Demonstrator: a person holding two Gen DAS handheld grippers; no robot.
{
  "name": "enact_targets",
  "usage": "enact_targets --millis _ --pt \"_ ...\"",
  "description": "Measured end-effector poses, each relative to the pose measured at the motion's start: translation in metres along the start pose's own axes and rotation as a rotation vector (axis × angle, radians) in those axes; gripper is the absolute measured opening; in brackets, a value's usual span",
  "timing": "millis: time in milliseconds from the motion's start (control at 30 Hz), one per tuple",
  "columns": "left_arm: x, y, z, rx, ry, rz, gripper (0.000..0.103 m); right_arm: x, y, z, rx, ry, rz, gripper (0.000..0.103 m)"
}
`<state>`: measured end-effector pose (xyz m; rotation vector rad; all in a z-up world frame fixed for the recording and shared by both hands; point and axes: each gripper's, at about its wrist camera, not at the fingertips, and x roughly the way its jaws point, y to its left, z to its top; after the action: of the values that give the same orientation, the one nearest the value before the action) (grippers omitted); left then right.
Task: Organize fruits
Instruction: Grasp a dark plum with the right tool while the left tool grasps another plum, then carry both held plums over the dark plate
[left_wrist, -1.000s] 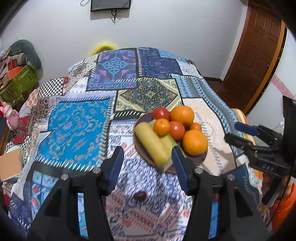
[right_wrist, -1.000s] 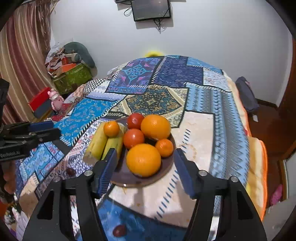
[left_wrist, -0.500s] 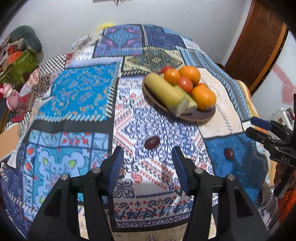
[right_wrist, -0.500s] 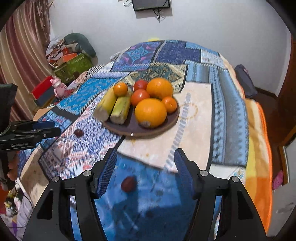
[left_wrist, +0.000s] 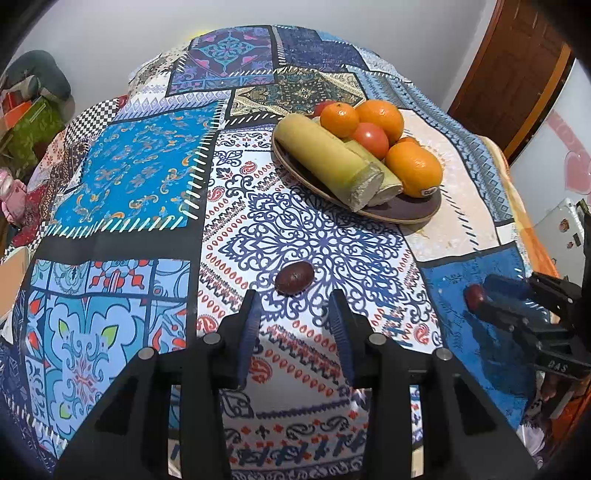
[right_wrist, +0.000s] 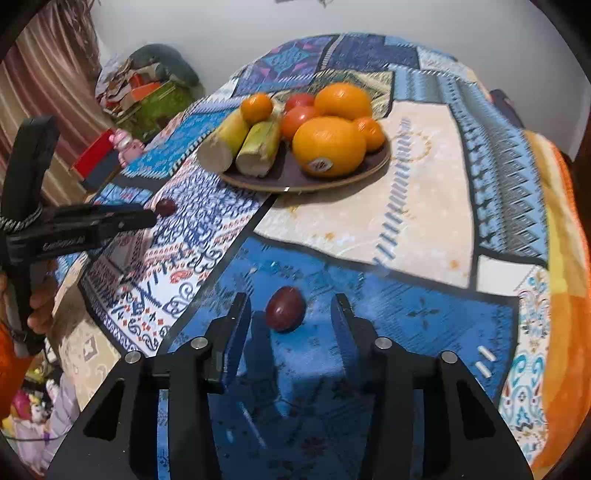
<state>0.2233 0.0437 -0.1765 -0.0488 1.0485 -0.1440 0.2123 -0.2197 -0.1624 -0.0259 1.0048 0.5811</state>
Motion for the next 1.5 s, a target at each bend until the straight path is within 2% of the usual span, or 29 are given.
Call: enact_targets --millis 267,433,733,967,1500 --pt "0.012 0.002 0.012 0.011 0.013 0.010 0.037 0.004 0.001 -0.001 -0.013 0.002 -0.005 0.037" --pt "0.019 0.005 0.013 -0.004 0.018 0.006 0.022 0.006 0.001 0.000 -0.024 0.000 -0.010 0.019" --pt "0.006 0.008 0.011 -0.019 -0.011 -0.010 0.021 0.003 0.004 0.003 -0.027 -0.014 0.008 0.019" --pt "-0.012 -0.004 0.015 -0.001 -0.050 -0.024 0.021 -0.006 0.006 0.017 -0.035 -0.061 0.007 0.019" --pt "-0.040 -0.035 0.063 0.035 -0.168 -0.082 0.021 -0.019 0.016 0.079 -0.092 -0.206 -0.019 0.019"
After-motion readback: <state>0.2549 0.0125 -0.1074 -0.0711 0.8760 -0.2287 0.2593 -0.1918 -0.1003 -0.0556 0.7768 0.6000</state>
